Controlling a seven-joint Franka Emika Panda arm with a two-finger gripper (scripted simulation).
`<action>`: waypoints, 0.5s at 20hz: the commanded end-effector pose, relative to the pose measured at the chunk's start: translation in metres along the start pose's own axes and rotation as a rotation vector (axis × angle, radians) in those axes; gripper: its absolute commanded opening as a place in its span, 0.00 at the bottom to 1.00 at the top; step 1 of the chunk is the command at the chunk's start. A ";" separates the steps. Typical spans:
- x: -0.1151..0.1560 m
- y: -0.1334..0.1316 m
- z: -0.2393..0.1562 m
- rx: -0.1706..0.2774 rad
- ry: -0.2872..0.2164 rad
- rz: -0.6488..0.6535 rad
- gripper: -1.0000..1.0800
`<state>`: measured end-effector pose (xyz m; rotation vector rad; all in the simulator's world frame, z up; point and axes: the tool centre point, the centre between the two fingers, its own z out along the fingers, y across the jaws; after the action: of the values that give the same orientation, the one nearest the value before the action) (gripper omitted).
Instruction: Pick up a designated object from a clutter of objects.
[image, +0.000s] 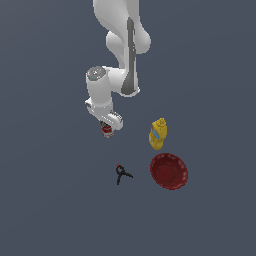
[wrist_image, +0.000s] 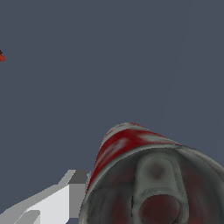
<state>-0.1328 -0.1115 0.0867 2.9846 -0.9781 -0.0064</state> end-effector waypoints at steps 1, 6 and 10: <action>-0.002 -0.004 -0.009 0.001 0.003 0.000 0.00; -0.011 -0.016 -0.032 0.000 0.004 0.000 0.00; -0.022 -0.029 -0.057 -0.002 0.005 0.000 0.00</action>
<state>-0.1332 -0.0812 0.1327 2.9820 -0.9776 -0.0053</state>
